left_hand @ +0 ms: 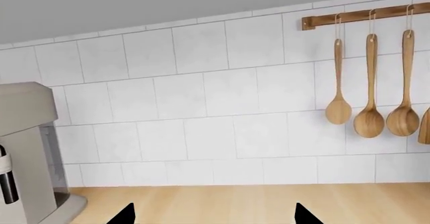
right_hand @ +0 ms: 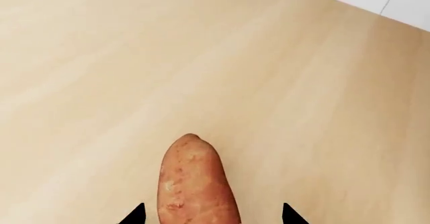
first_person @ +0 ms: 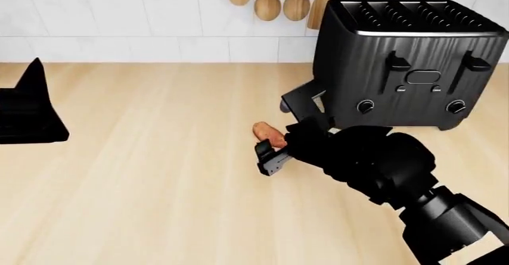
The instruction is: Pick the sweet potato from the counter and place it in the cabinet.
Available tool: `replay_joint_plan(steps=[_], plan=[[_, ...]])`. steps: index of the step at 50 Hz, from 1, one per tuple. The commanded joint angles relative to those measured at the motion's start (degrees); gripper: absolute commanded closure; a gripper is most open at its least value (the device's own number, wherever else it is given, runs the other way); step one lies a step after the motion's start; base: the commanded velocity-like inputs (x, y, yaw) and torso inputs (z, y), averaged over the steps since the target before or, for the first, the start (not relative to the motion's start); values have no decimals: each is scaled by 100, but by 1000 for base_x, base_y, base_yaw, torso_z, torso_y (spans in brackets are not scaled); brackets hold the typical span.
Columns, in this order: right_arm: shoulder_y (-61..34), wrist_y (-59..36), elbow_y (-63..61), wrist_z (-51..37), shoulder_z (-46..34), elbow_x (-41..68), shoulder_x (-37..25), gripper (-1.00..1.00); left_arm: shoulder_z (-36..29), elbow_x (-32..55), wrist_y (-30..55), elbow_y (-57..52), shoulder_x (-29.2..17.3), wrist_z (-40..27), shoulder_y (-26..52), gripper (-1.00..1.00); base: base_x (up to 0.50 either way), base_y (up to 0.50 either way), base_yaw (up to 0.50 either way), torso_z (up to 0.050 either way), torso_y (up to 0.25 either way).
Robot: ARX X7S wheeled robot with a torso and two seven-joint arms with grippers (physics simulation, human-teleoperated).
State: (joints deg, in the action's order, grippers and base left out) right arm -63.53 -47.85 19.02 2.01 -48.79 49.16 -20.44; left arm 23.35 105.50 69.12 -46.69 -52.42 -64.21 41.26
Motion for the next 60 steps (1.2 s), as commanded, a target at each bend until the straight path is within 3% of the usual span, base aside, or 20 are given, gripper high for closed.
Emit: replay_joint_plan(steps=[1, 8, 13, 18, 22, 26, 33, 44, 60], plan=[[187, 267, 411, 388, -344, -184, 303, 100, -57, -90, -20, 12, 35, 43, 4, -100, 0, 0, 0, 0, 0], [225, 245, 188, 313, -303, -126, 226, 100, -56, -137, -31, 8, 42, 78, -8, -100, 0, 0, 0, 0, 0], [387, -168, -902, -304, -22, 263, -196, 100, -17, -181, -33, 7, 50, 122, -48, -100, 0, 0, 1, 0, 0], [350, -1111, -3070, -1853, 900, 1465, -949, 100, 68, -250, -17, 12, 45, 209, -105, -100, 0, 0, 0, 0, 0], [-349, -1886, -4334, -3527, 1856, 3101, -1321, 100, -40, -390, 11, 64, 96, 298, -27, -100, 0, 0, 0, 0, 0], [-1395, -2214, -4682, -4961, 2287, 4609, -1559, 100, -172, -503, 32, 111, 138, 376, 75, -100, 0, 0, 0, 0, 0], [-3005, -2188, -4785, -6104, 2460, 5828, -1713, 100, -214, -578, 24, 122, 159, 453, 106, -100, 0, 0, 0, 0, 0], [-3905, -2235, -4818, -6239, 2621, 5820, -1797, 100, -231, -414, -72, 110, 64, 340, 148, -100, 0, 0, 0, 0, 0], [-4409, -2337, -4051, -4472, 2224, 3414, -1345, 100, -361, -597, -68, 111, 126, 444, 179, -100, 0, 0, 0, 0, 0]])
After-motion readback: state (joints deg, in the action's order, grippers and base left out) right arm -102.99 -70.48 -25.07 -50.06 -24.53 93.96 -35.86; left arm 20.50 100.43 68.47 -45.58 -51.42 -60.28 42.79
